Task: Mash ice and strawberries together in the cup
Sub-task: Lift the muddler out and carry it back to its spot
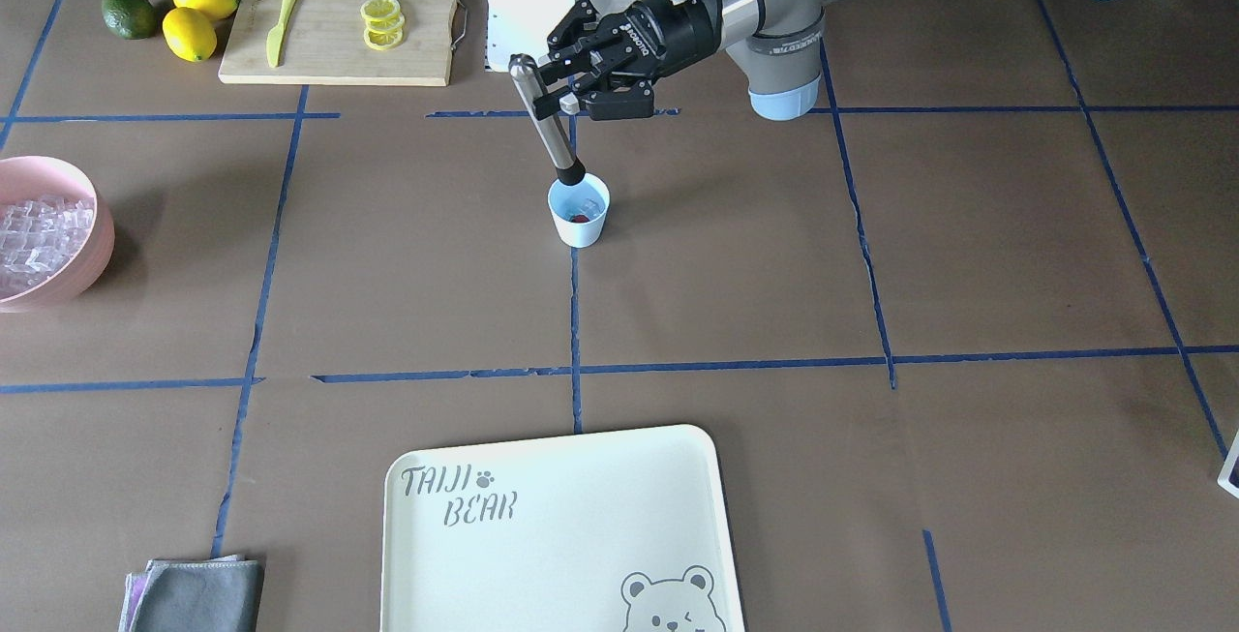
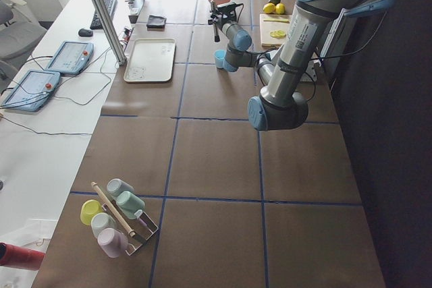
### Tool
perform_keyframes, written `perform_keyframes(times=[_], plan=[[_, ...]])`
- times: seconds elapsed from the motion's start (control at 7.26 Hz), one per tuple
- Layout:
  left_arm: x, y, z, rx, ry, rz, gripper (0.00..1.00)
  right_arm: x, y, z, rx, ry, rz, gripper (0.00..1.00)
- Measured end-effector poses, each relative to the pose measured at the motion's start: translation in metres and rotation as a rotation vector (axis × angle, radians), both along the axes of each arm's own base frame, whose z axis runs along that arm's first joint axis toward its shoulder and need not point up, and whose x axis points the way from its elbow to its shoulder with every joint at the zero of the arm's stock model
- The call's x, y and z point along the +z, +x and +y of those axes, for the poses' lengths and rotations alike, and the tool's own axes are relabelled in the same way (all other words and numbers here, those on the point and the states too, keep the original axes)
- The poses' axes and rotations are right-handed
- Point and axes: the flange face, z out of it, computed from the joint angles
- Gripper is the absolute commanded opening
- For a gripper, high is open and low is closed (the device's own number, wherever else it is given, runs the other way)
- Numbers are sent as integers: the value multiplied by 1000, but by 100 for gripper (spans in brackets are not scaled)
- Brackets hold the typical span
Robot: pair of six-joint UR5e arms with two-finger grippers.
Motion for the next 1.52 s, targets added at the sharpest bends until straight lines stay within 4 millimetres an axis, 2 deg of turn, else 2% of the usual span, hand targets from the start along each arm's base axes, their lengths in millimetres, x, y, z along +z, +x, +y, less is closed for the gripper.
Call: perform_keyframes(times=[0.28, 0.55, 0.69, 0.96, 1.24, 1.52], plan=[[-8, -16, -16, 4, -75, -196, 0, 0, 0, 0, 0, 0, 1, 100], [-6, -27, -38, -13, -221, -466, 2, 1, 0, 0, 0, -3, 1, 100], [-1, -38, -51, -16, -307, -614, 0, 2, 0, 0, 0, -4, 2, 100], [17, -73, -79, 13, -474, -827, 0, 3, 0, 0, -1, -4, 3, 100], [55, -120, -108, 70, -667, -958, 0, 3, 0, 0, -1, -3, 3, 100], [119, -181, -132, 102, -894, -1020, 3, 3, 0, 0, 0, -3, 3, 100]])
